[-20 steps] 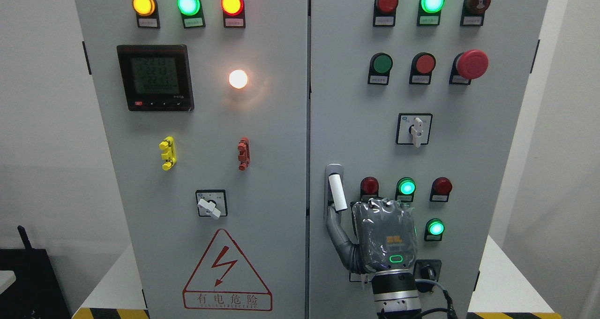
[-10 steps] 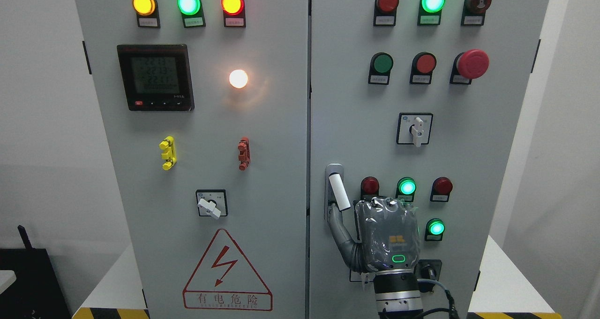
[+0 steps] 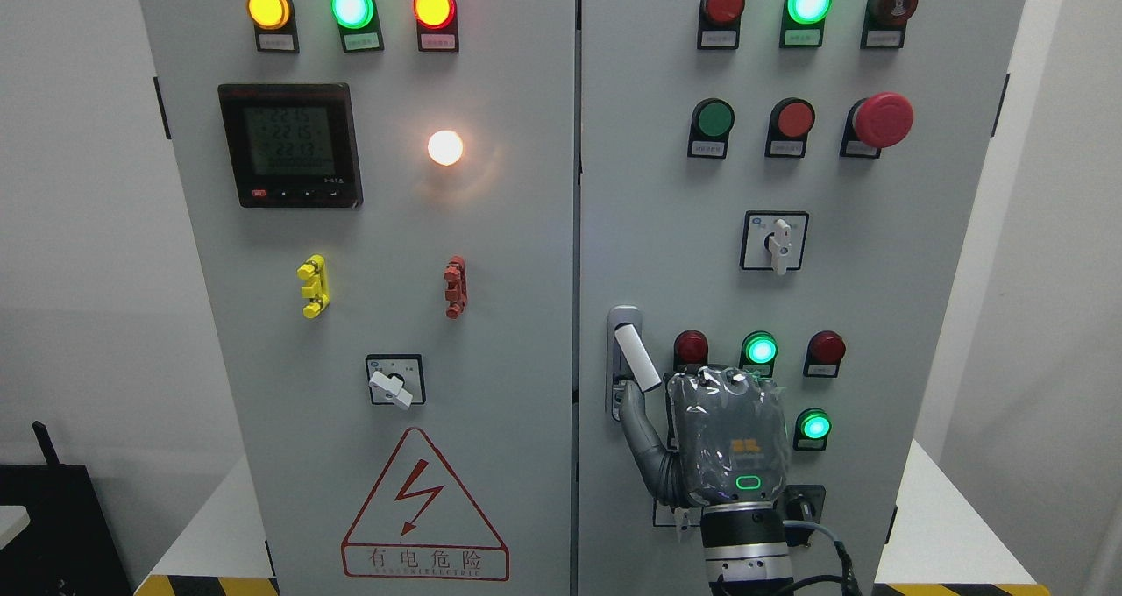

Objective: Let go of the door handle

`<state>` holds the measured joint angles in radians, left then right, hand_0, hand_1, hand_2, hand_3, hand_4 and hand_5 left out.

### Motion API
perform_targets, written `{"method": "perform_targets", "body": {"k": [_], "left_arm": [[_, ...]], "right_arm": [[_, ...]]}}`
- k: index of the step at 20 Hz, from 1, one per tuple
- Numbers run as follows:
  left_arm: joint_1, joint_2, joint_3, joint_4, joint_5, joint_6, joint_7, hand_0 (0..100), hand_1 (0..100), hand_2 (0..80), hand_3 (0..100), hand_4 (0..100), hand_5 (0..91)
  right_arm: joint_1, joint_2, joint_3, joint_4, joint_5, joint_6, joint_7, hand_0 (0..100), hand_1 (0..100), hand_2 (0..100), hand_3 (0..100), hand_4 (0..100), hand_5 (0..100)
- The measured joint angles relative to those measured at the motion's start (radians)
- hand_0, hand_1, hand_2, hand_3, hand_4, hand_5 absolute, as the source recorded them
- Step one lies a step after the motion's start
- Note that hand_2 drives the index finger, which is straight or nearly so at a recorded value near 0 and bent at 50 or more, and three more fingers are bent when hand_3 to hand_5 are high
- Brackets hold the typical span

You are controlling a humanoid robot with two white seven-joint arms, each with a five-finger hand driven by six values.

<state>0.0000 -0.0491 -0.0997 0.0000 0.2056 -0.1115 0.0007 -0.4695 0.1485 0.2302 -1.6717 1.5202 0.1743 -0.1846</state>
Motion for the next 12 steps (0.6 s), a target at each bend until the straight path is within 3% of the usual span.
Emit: {"method": "perform_targets", "body": {"k": [12], "left_arm": [[0.000, 0.000, 0.000, 0.000, 0.000, 0.000, 0.000, 12, 39, 0.0, 0, 0, 0.0]], "right_arm": [[0.002, -0.001, -0.002, -0.005, 0.000, 0.001, -0.001, 66, 5, 100, 100, 100, 97]]}}
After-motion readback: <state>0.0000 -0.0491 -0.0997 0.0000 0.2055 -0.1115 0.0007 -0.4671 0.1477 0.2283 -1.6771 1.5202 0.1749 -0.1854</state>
